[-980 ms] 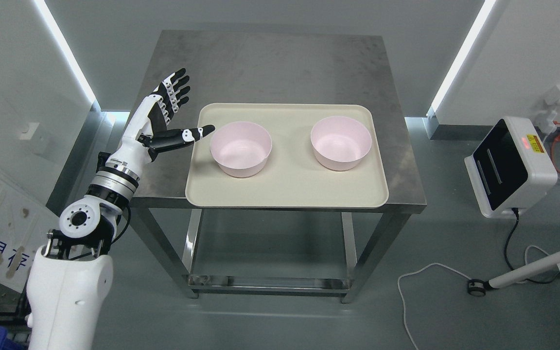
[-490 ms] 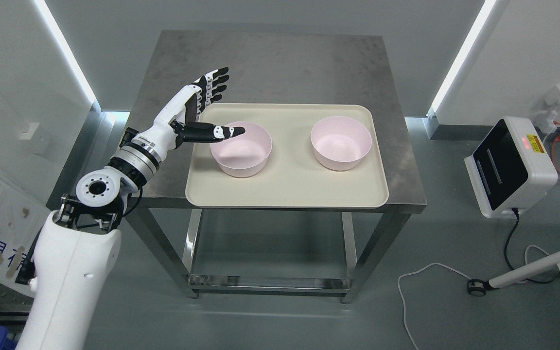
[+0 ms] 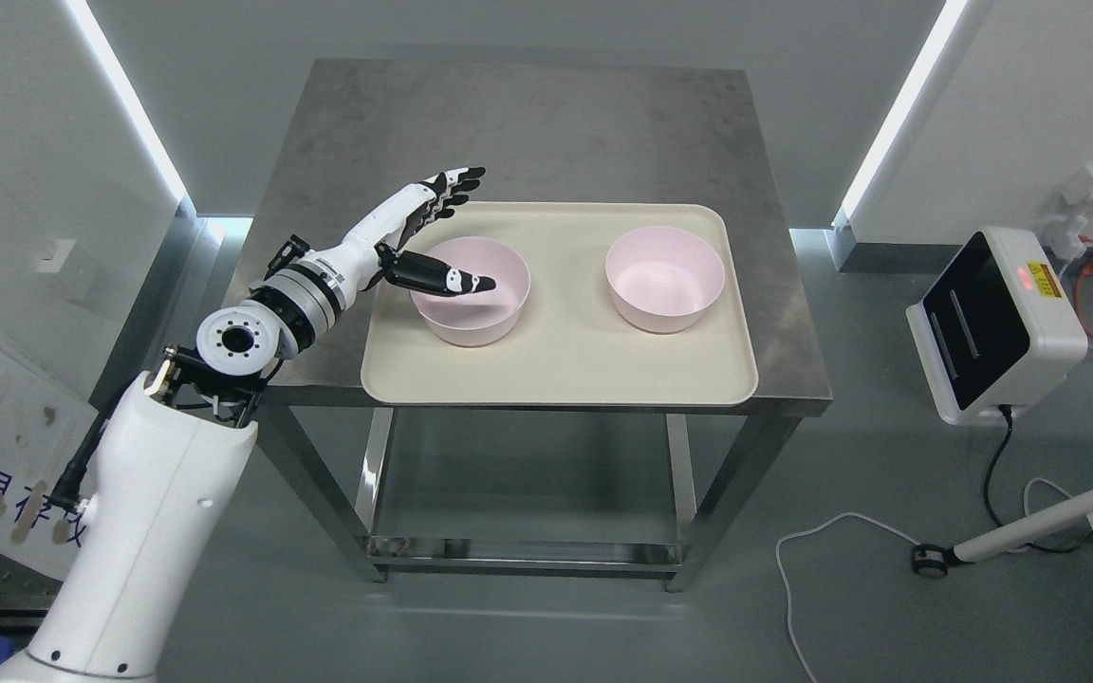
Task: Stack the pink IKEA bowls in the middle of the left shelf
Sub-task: 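Reach the left hand toward the pink bowl nearer the left arm, then grasp the rim of the nearer pink bowl with the left hand and lift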
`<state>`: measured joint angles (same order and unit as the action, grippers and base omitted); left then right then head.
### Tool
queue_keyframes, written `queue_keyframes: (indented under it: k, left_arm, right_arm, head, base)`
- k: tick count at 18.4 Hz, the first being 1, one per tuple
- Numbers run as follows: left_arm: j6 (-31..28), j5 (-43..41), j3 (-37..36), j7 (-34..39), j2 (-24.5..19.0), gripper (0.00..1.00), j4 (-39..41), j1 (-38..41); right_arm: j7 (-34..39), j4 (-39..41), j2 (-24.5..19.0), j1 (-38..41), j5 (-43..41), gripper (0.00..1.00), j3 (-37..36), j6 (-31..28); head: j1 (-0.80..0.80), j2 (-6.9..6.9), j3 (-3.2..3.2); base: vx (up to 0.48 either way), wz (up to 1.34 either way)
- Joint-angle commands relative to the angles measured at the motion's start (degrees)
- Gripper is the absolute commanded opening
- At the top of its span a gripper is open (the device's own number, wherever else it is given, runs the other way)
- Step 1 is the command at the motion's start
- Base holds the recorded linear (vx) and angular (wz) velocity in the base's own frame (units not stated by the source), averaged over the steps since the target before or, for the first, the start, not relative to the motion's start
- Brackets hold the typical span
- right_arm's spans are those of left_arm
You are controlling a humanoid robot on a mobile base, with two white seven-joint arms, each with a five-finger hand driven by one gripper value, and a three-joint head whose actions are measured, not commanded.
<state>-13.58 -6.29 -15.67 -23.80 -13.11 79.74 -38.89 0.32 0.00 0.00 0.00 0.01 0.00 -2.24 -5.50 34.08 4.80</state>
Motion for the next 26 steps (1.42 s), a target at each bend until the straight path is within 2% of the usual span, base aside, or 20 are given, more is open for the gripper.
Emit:
queue_keyframes:
  k: [1, 5, 11, 15, 23, 26]
  left_arm:
    - [-0.7, -2.4, 2.7, 0.0, 1.6, 0.92, -6.7, -2.1]
    - [-1.0, -2.7, 2.0, -0.3, 0.9, 0.91, -7.6, -1.6]
    - [-1.0, -3.0, 2.6, -1.8, 0.9, 0.81, -7.6, -1.7]
    - [-0.7, -2.8, 2.8, -2.0, 1.4, 0.69, -7.5, -2.1]
    - [-0.3, -2.9, 2.1, -3.3, 1.0, 0.57, -7.5, -2.0]
    - [1.5, -4.2, 1.5, -3.3, 1.0, 0.52, -7.6, -1.8]
  right_arm:
    - [0.0, 1.9, 1.0, 1.7, 0.0, 1.0, -0.6, 0.2]
    - [0.0, 1.9, 1.0, 1.7, 0.0, 1.0, -0.7, 0.2]
    - [0.0, 1.9, 1.0, 1.7, 0.0, 1.0, -0.7, 0.2]
    - [0.0, 1.9, 1.0, 1.7, 0.0, 1.0, -0.6, 0.3]
    - [0.0, 1.9, 1.0, 1.7, 0.0, 1.0, -0.6, 0.2]
    - [0.0, 1.9, 1.0, 1.7, 0.0, 1.0, -0.6, 0.3]
  head:
    - [0.0, 0.0, 0.0]
    - [0.0, 0.0, 0.0]
    - [0.0, 0.0, 0.0]
    - [0.0, 0.0, 0.0]
    - [0.0, 0.0, 0.0]
    - [0.0, 0.0, 0.0]
  base:
    - [0.0, 0.0]
    - [0.0, 0.0]
    - [0.0, 0.0]
    - [0.0, 0.0]
    - [0.0, 0.0]
    - [0.0, 0.0]
